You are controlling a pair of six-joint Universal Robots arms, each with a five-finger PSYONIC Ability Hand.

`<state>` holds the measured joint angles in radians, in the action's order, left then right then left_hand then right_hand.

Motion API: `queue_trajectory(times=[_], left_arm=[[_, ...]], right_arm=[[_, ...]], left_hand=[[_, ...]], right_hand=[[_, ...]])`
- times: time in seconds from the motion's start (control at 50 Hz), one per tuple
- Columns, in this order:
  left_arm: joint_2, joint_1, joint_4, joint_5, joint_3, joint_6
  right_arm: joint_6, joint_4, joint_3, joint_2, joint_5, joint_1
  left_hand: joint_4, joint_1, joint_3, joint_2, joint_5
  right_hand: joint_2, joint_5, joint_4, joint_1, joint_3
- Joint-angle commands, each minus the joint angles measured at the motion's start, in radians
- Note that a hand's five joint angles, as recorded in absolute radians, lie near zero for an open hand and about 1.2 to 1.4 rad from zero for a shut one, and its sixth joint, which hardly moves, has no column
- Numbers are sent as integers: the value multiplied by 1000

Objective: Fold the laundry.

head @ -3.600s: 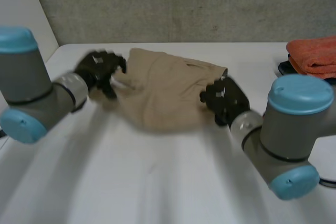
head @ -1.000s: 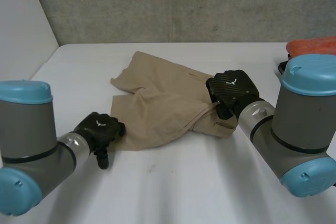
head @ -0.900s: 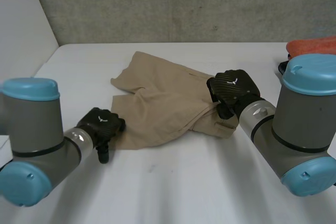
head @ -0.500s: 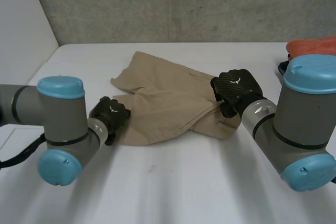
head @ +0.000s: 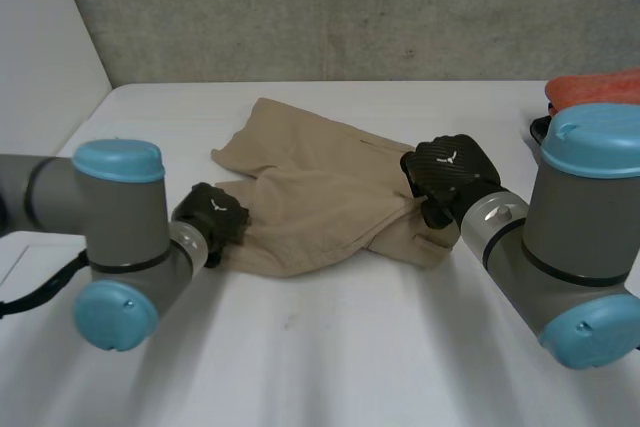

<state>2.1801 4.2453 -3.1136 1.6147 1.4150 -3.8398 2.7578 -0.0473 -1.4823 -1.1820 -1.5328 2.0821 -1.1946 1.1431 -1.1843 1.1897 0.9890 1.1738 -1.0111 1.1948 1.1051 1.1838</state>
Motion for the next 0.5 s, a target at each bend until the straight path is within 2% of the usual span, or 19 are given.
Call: queue_trajectory(times=[0.02,0.04,0.06,0.12,0.16,0.22,0.34,0.4,0.5], left_arm=[[-253,2,188,-25,133,-35],[-279,2,216,-27,148,-47],[-324,5,284,-32,177,-72],[-388,11,407,-42,222,-127],[-413,16,455,-52,234,-150],[-448,15,529,-87,251,-179],[-464,5,584,-141,230,-182],[-439,7,547,-133,196,-175],[-321,8,390,-75,64,-117]], right_arm=[[-315,225,-70,-87,71,-7],[-372,263,-85,-96,75,-11],[-497,340,-122,-114,88,-22],[-681,430,-191,-146,98,-48],[-743,429,-213,-156,108,-54],[-745,414,-236,-160,111,-56],[-704,406,-239,-160,120,-68],[-689,386,-233,-153,120,-63],[-635,263,-178,-88,94,-39]], left_hand=[[-202,253,-212,207,233],[-202,253,-212,207,233],[-202,253,-212,207,233],[-202,253,-212,207,233],[-202,253,-212,207,233],[-202,253,-212,207,233],[-202,253,-212,207,233],[-202,253,-212,207,233],[-202,253,-212,207,233]], right_hand=[[222,-211,201,291,213],[222,-211,201,291,213],[222,-211,201,291,213],[222,-211,201,291,213],[222,-211,201,291,213],[222,-211,201,291,213],[222,-211,201,291,213],[222,-211,201,291,213],[222,-211,201,291,213]])
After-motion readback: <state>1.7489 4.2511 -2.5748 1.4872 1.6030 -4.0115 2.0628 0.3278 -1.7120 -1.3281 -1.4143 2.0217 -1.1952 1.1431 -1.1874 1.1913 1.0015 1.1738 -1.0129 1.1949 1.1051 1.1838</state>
